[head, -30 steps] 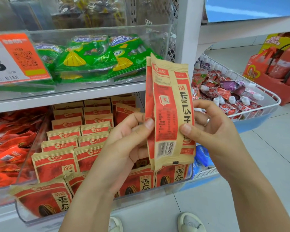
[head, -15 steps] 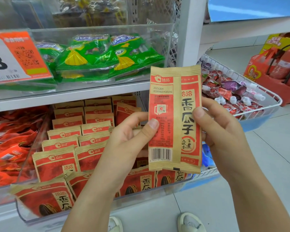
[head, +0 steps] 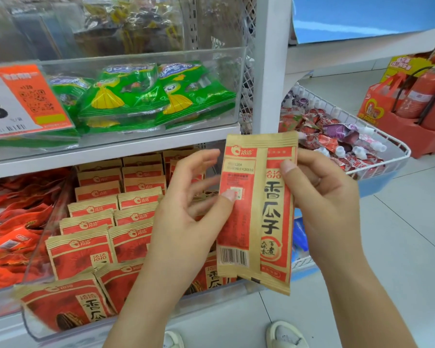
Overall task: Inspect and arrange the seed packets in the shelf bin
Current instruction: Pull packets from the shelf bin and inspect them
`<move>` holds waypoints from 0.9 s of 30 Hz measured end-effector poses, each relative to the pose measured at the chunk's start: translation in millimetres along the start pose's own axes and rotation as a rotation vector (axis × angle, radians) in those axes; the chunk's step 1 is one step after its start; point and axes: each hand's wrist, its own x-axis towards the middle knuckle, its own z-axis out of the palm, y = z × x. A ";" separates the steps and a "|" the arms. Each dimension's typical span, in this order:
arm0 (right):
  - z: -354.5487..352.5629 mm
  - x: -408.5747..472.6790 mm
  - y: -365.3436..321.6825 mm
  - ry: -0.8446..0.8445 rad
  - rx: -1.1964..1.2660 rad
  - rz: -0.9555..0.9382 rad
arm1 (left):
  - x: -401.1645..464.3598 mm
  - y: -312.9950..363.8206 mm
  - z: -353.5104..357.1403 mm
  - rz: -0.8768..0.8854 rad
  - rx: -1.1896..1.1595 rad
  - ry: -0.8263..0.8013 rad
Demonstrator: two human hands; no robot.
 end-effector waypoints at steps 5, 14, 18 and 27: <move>11.9 -8.7 3.2 -0.054 -0.040 -0.030 | -1.6 1.1 3.2 0.152 0.326 0.182; 16.7 -12.2 3.4 -0.212 -0.020 -0.071 | -0.9 -1.6 3.1 0.160 0.419 0.335; 17.6 -12.7 2.5 -0.240 -0.007 -0.062 | -2.8 -1.5 4.2 0.229 0.525 0.339; 17.3 -12.5 3.5 -0.236 -0.025 -0.053 | -5.7 -1.6 3.0 0.313 0.615 0.244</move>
